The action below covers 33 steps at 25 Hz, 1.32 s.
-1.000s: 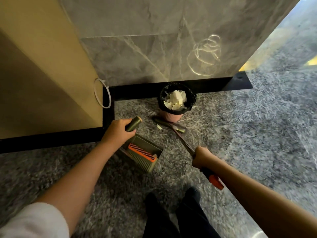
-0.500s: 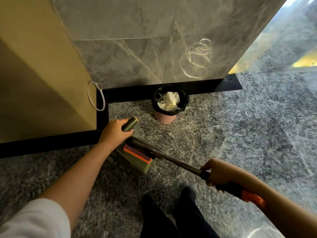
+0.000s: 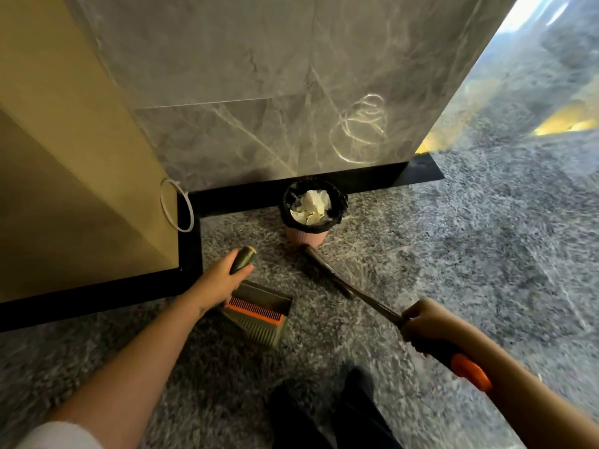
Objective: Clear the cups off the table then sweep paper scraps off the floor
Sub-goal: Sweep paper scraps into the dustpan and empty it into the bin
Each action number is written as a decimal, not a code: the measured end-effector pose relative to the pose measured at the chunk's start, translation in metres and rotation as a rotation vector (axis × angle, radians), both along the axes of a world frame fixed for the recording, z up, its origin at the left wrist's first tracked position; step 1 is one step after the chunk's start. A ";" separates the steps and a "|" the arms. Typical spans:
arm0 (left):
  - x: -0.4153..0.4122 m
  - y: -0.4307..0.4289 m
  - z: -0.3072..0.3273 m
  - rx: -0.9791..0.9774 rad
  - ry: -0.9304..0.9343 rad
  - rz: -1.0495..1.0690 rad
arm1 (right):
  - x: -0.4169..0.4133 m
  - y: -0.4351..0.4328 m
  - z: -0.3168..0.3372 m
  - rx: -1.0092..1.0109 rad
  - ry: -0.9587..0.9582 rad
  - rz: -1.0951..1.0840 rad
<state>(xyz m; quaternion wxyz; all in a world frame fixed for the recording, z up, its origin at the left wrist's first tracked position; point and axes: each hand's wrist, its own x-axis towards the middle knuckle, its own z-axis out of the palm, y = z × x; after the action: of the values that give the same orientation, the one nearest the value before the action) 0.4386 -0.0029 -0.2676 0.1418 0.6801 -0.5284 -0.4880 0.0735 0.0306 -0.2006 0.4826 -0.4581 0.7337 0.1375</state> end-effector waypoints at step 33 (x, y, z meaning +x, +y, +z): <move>-0.231 0.006 0.134 -0.584 -1.096 -0.930 | -0.160 0.043 0.052 -0.509 -0.482 -0.502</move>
<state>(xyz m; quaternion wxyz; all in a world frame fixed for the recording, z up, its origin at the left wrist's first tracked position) 0.2081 0.0032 -0.1334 -0.1855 0.4678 -0.8615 0.0679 -0.0863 0.0731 -0.1484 0.5303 -0.3890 0.6991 -0.2805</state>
